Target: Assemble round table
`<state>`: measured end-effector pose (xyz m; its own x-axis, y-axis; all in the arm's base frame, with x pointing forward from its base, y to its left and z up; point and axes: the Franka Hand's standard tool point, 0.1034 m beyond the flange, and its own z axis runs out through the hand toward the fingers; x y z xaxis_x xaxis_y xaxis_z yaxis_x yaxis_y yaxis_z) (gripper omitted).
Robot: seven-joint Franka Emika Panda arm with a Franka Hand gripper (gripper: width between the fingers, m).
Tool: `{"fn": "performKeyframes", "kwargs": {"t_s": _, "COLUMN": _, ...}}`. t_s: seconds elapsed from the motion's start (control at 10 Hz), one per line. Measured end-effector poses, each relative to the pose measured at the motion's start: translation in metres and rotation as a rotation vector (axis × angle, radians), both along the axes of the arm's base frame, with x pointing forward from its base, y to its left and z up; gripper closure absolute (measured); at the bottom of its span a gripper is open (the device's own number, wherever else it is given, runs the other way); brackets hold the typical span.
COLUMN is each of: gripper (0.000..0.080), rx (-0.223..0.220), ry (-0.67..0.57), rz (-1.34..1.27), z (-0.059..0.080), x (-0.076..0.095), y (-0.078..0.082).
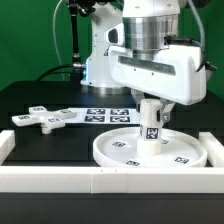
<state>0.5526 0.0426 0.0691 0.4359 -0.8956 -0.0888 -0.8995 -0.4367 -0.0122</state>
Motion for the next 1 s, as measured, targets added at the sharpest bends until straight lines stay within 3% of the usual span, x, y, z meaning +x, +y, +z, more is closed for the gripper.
{"fn": "performKeyframes", "kwargs": {"t_s": 0.3, "gripper": 0.0393, "rx": 0.005, "ry": 0.008, "rz": -0.154, "z": 0.0005, "x": 0.0020, "y": 0.0001}}
{"fn": "performKeyframes", "kwargs": {"t_s": 0.4, "gripper": 0.0261, "rx": 0.007, "ry": 0.007, "rz": -0.138, "z": 0.0003, "x": 0.0018, "y": 0.0009}}
{"fn": "performKeyframes", "kwargs": {"t_s": 0.5, "gripper": 0.0261, "rx": 0.008, "ry": 0.006, "rz": -0.124, "z": 0.0003, "x": 0.0018, "y": 0.0015}}
{"fn": "performKeyframes", "kwargs": {"t_s": 0.6, "gripper": 0.0185, "rx": 0.010, "ry": 0.010, "rz": -0.058, "z": 0.0003, "x": 0.0006, "y": 0.0016}}
{"fn": "performKeyframes", "kwargs": {"t_s": 0.7, "gripper": 0.0157, "rx": 0.021, "ry": 0.031, "rz": 0.049, "z": 0.0034, "x": 0.0013, "y": 0.0041}}
{"fn": "performKeyframes", "kwargs": {"t_s": 1.0, "gripper": 0.0152, "rx": 0.031, "ry": 0.003, "rz": 0.276, "z": 0.0042, "x": 0.0037, "y": 0.0064}}
